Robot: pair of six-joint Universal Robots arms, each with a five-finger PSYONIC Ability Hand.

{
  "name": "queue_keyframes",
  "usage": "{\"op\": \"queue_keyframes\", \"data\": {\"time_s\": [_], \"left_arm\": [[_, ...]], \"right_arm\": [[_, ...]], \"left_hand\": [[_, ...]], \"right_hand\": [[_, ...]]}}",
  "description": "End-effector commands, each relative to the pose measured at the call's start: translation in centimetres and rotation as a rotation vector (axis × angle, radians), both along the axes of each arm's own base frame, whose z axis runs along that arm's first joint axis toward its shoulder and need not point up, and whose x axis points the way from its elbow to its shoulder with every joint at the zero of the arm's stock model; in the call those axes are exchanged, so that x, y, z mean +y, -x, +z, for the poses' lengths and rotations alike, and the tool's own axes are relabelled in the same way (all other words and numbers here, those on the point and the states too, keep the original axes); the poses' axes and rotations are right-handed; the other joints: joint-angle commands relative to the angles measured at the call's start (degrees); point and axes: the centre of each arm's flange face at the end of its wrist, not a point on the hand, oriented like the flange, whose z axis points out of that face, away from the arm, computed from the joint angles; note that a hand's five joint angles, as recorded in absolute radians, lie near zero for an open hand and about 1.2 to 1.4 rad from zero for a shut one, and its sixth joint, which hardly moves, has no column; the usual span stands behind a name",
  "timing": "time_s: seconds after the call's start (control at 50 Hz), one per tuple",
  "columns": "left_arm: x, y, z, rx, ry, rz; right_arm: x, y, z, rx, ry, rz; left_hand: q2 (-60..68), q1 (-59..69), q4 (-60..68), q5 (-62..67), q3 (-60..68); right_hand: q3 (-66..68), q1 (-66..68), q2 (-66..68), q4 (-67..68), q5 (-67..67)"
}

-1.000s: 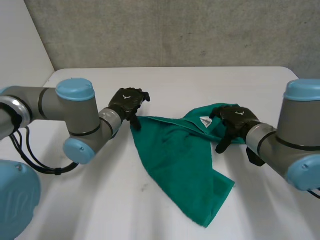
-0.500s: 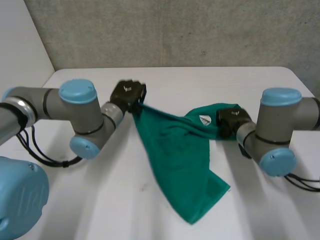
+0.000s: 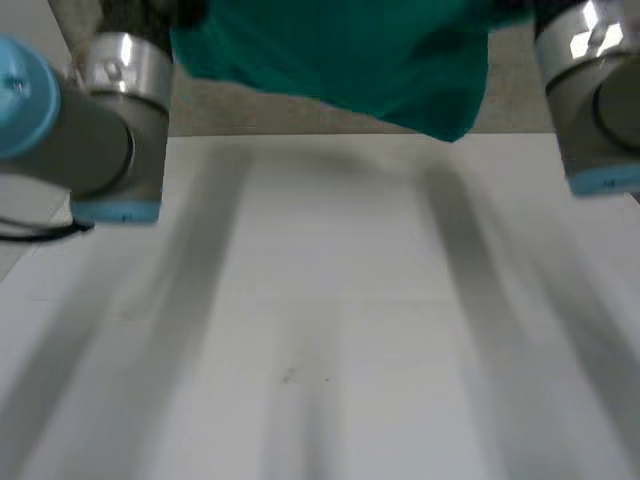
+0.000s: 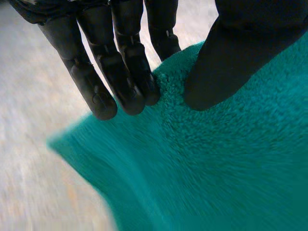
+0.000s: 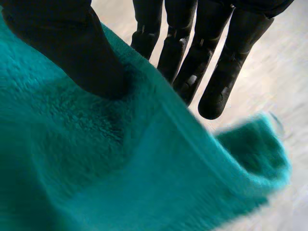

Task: Fold the towel.

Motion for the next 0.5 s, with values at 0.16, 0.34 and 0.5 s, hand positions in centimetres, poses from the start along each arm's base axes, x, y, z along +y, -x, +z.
{"op": "queue_keyframes", "data": {"time_s": [0.16,0.34,0.5], "left_arm": [[4.3,-2.3,-16.8,-0.269,-0.538,0.007],[8.4,-3.9,-22.1,-0.435,-0.8,0.001],[8.9,-4.9,-23.0,-0.458,-0.871,0.011]], "right_arm": [[4.4,1.5,-17.4,0.255,-0.686,0.024],[7.8,2.9,-21.9,0.335,-0.924,0.025],[9.0,4.0,-20.4,0.32,-0.91,0.07]], "left_hand": [[11.5,14.8,11.7,14.8,11.8],[11.5,14.8,11.7,14.8,11.8],[-47.9,-44.6,-47.6,-44.5,-47.5]], "right_hand": [[12.4,23.7,12.7,11.9,13.4],[12.4,23.7,12.7,11.9,13.4],[12.4,23.7,12.7,11.9,13.4]]}}
